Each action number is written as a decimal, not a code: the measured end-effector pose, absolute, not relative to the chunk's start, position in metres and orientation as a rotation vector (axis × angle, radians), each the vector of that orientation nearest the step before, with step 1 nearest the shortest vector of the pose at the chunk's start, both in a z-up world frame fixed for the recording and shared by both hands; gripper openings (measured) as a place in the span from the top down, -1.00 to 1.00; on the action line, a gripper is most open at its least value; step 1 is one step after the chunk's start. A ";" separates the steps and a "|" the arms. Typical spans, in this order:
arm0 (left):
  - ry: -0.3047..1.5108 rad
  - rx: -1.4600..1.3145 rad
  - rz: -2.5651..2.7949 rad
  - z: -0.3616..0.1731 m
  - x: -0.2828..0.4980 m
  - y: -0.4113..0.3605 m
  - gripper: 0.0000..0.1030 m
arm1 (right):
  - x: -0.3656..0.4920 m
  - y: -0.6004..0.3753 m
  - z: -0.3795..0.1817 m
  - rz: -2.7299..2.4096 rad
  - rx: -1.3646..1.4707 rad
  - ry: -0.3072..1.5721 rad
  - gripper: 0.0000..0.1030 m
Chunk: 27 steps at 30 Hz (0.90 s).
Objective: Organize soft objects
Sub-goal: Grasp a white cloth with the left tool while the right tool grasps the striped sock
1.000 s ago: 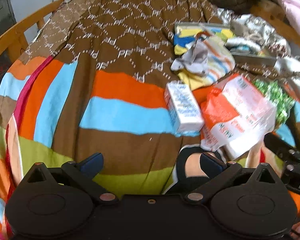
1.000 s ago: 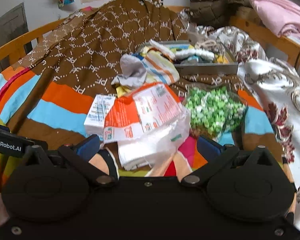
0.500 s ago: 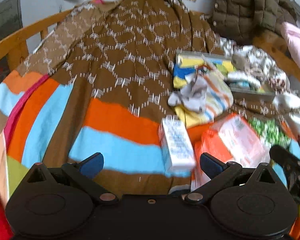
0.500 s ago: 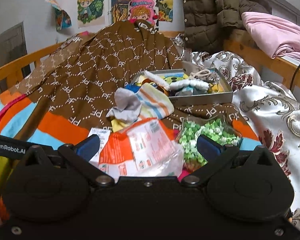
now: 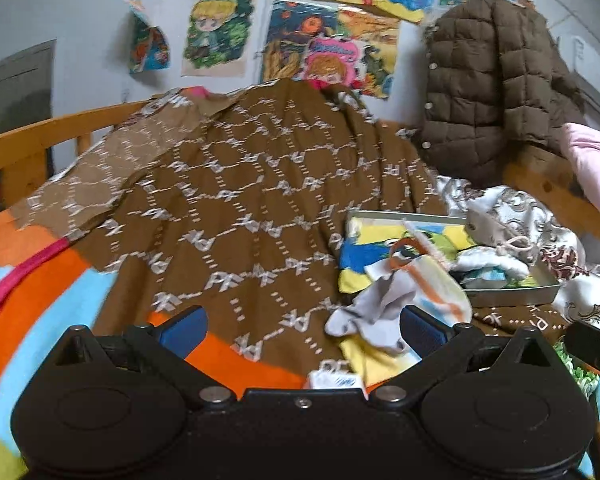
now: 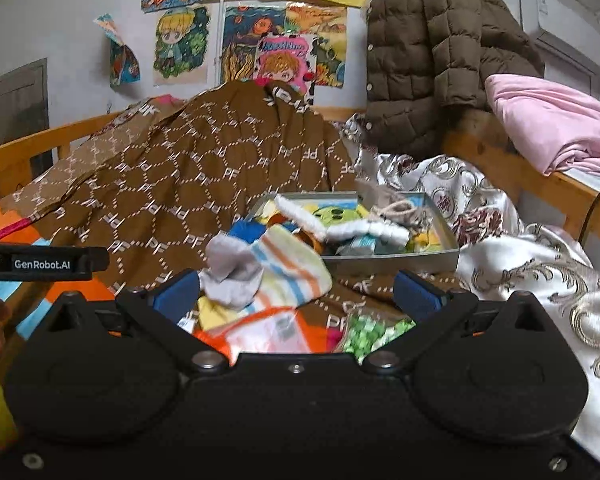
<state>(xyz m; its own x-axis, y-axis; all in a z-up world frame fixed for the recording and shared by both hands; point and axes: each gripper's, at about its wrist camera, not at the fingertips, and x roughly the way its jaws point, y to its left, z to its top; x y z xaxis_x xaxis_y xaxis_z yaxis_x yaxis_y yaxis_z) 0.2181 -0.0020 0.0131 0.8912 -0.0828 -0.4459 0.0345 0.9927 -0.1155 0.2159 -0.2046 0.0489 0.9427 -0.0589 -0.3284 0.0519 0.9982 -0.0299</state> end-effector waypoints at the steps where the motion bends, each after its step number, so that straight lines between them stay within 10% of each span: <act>1: 0.465 -0.101 -0.074 0.010 0.223 -0.006 -0.98 | 0.220 -0.206 0.048 -0.061 -0.027 0.334 -0.99; 27: 0.526 -0.134 -0.349 -0.042 0.354 -0.033 -0.93 | 0.412 -0.235 -0.019 0.004 -0.196 0.495 -0.99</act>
